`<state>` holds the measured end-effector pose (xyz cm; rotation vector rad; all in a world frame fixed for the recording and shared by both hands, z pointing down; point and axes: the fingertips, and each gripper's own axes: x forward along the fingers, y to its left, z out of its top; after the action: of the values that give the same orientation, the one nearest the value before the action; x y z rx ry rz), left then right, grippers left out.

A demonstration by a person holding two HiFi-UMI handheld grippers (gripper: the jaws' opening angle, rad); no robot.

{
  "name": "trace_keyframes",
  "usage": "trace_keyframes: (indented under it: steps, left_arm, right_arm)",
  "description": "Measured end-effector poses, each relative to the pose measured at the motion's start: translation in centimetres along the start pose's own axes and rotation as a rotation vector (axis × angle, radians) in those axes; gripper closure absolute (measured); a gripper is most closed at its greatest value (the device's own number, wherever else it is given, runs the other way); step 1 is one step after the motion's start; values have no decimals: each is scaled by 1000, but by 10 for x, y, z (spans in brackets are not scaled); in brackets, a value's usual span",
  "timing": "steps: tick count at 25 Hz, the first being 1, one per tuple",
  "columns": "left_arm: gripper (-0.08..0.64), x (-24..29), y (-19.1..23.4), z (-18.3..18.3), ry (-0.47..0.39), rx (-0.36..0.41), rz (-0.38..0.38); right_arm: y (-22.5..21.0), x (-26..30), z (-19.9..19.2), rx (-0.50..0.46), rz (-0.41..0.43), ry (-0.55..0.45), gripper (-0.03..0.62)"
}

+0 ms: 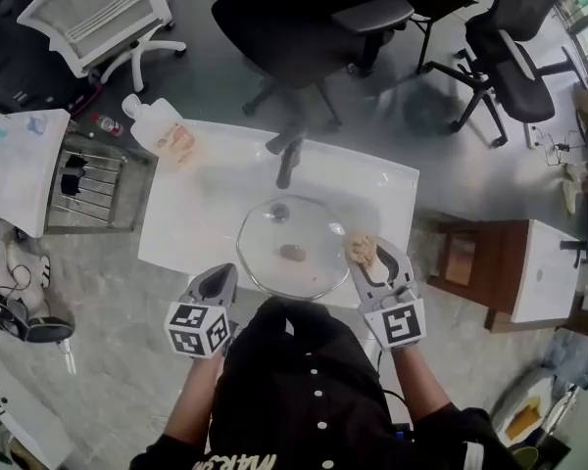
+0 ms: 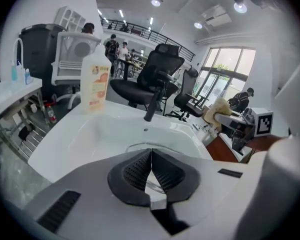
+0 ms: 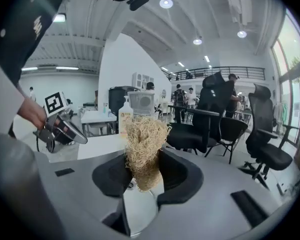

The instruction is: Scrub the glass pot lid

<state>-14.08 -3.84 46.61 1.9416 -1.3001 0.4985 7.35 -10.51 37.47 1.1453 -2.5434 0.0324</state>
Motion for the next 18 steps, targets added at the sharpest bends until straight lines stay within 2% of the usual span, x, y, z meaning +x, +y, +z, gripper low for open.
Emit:
trace_keyframes:
  steps: [3, 5, 8, 13, 18]
  left_arm:
    - [521, 13, 8, -17, 64, -44, -15]
    - [438, 21, 10, -29, 94, -115, -40]
    - [383, 33, 4, -43, 123, -239, -91]
    - [371, 38, -11, -78, 216, -402, -90]
    - [373, 53, -15, -88, 231, -560, -104]
  right_arm:
    - [7, 17, -19, -139, 51, 69, 446]
    - [13, 29, -33, -189, 84, 103, 446]
    - [17, 50, -53, -248, 119, 128, 446]
    - [39, 74, -88, -339, 217, 165, 445]
    - [53, 104, -111, -474, 287, 183, 445]
